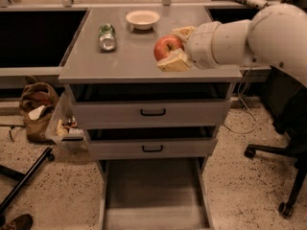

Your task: Pick apple from bottom drawer and place on counter

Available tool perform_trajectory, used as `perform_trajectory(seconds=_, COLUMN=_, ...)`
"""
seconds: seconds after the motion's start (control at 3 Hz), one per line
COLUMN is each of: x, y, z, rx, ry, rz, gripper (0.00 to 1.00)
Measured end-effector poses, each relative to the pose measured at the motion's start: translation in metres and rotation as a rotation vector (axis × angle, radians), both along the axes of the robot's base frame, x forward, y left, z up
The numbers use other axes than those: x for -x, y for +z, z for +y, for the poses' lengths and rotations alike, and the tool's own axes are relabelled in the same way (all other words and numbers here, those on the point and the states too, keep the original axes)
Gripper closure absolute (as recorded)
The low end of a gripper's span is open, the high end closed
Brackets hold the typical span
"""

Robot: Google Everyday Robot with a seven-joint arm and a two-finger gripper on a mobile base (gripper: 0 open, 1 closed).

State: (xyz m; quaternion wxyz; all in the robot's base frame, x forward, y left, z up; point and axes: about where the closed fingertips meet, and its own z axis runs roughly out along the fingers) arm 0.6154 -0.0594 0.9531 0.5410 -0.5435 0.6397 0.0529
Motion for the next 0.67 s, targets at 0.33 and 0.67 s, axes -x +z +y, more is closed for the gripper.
perform_trajectory(seconds=0.33, x=-0.055, y=-0.009, z=0.005, rx=0.029, ry=-0.031, rz=0.019, gripper=1.00)
perform_trajectory(seconds=0.67, x=-0.096, y=-0.029, z=0.021, rx=0.077, ry=-0.010, rz=0.084, gripper=1.00)
